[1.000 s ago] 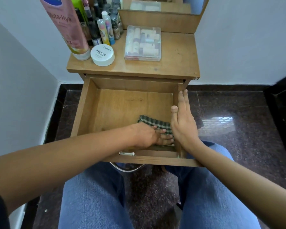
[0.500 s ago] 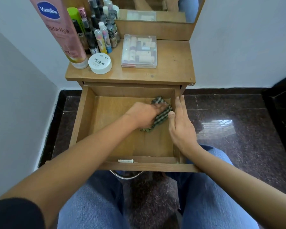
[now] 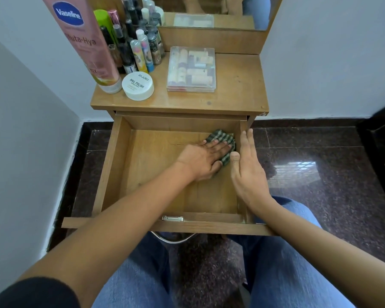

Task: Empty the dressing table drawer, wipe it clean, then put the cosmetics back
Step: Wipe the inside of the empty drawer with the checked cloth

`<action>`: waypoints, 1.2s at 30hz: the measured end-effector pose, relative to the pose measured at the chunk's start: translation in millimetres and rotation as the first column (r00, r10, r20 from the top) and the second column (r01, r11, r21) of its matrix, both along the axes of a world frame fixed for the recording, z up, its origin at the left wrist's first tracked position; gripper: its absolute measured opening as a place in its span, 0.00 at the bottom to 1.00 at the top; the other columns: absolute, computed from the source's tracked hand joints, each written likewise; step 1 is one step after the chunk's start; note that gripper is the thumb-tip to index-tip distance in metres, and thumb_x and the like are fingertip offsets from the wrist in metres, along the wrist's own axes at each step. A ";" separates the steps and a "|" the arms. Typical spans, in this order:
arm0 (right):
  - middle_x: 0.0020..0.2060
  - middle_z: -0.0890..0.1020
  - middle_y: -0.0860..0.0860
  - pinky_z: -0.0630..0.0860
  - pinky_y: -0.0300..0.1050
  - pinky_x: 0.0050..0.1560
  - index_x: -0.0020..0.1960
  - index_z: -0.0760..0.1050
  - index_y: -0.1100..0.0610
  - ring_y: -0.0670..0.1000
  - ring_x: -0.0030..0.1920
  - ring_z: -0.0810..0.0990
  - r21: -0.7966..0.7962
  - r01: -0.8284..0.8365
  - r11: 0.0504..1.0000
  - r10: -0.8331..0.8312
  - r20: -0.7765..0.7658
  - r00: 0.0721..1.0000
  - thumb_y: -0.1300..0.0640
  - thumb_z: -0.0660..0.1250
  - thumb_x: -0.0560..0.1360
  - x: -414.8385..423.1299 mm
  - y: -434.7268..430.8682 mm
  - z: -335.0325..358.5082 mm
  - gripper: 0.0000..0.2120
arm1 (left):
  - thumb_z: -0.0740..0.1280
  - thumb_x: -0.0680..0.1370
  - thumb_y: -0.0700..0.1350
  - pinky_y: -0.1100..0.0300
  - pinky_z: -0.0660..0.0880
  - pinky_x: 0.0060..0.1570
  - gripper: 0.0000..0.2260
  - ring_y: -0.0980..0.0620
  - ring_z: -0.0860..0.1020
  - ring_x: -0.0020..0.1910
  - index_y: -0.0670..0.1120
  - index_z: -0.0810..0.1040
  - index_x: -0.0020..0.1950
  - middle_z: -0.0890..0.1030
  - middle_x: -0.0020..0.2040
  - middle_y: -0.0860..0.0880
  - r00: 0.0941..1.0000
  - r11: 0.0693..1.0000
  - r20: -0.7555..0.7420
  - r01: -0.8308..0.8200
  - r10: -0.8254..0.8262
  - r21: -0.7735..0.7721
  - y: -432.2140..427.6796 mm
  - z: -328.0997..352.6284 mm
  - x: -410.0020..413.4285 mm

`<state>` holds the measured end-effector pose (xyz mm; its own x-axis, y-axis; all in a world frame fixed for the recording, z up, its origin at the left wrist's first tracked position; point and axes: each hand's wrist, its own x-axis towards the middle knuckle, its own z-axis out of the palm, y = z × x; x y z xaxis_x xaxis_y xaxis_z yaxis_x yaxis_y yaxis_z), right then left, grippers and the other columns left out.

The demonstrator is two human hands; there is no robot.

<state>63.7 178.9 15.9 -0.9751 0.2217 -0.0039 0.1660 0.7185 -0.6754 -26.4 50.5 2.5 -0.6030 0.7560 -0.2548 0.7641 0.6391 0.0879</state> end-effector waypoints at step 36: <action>0.77 0.44 0.38 0.65 0.41 0.48 0.78 0.47 0.47 0.45 0.67 0.66 -0.055 0.027 0.998 -0.025 0.034 0.999 0.48 0.47 0.83 0.4 0.9 5.6 0.25 | 0.58 0.82 0.42 0.53 0.63 0.70 0.30 0.48 0.56 0.77 0.48 0.46 0.80 0.51 0.80 0.48 0.947 0.948 0.067 -0.317 0.315 0.023 37.6 10.6 7.6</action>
<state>64.2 179.8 21.5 -0.9680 0.2459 -0.0493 0.2075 0.6750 -0.7080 -18.8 88.1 13.1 -0.7960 0.5382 -0.2771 0.5162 0.8426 0.1538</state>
